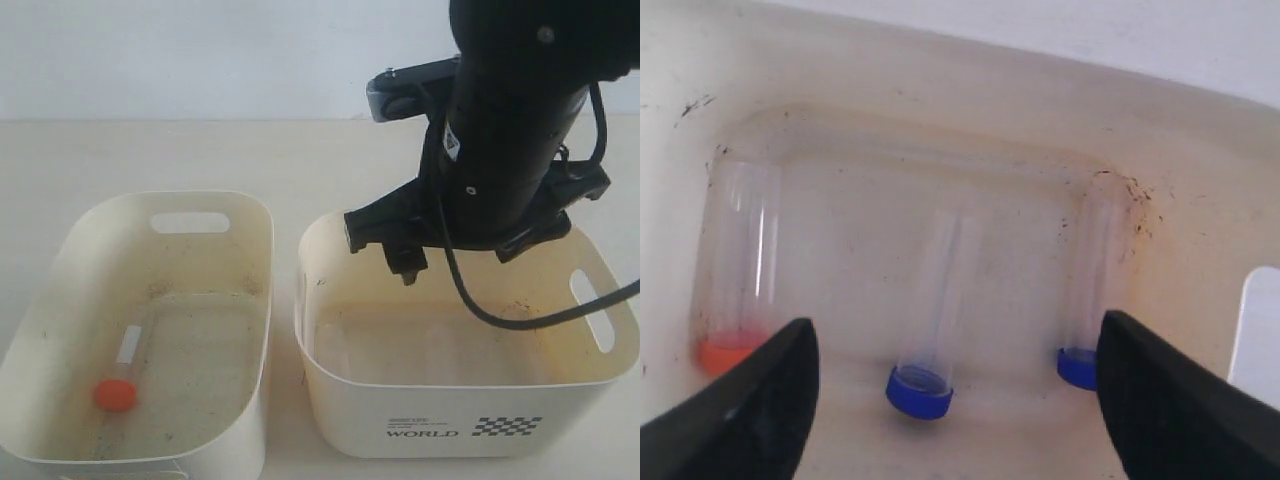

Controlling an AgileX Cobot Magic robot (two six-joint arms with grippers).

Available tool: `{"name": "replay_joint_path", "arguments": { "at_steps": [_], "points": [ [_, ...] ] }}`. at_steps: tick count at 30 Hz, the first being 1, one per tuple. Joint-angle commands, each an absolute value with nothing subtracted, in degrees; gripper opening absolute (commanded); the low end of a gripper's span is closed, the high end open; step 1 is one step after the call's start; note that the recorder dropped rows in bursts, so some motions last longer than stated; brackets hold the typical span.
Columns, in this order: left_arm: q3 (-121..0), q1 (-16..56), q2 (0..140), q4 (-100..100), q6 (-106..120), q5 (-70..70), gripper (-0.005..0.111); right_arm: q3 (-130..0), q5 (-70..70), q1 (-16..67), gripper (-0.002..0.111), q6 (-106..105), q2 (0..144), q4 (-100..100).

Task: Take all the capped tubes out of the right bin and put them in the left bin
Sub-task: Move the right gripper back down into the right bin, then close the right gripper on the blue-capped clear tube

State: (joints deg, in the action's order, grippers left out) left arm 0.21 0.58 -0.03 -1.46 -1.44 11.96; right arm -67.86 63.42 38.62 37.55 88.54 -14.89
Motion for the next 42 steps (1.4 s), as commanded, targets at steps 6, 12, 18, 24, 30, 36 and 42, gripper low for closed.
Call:
{"name": "replay_joint_path", "arguments": {
  "at_steps": [6, 12, 18, 24, 30, 36, 42],
  "points": [
    [0.00, 0.56, 0.00, -1.10, -1.98, 11.60, 0.004, -63.45, 56.93, 38.19, 0.071, 41.74, 92.47, -13.74],
    [0.00, 0.56, 0.00, -1.10, -1.98, 11.60, 0.004, -57.28, 47.84, 38.19, 0.071, 46.21, 93.32, -14.23],
    [0.00, 0.56, 0.00, -1.10, -1.98, 11.60, 0.004, -57.18, 48.59, 38.19, 0.071, 46.51, 93.32, -14.21],
    [0.00, 0.56, 0.00, -1.10, -1.98, 11.60, 0.004, -56.64, 50.32, 38.19, 0.071, 46.51, 96.42, -13.73],
    [0.00, 0.56, 0.00, -1.10, -1.98, 11.60, 0.004, -53.09, 47.43, 38.31, 0.071, 46.51, 97.29, -11.18],
    [0.00, 0.56, 0.00, -1.10, -1.98, 11.60, 0.004, -51.26, 43.70, 38.31, 0.071, 44.33, 97.29, -7.83],
    [0.00, 0.56, 0.00, -1.10, -1.98, 11.60, 0.004, -48.82, 39.99, 38.31, 0.071, 44.20, 97.55, -7.93]
  ]
}}
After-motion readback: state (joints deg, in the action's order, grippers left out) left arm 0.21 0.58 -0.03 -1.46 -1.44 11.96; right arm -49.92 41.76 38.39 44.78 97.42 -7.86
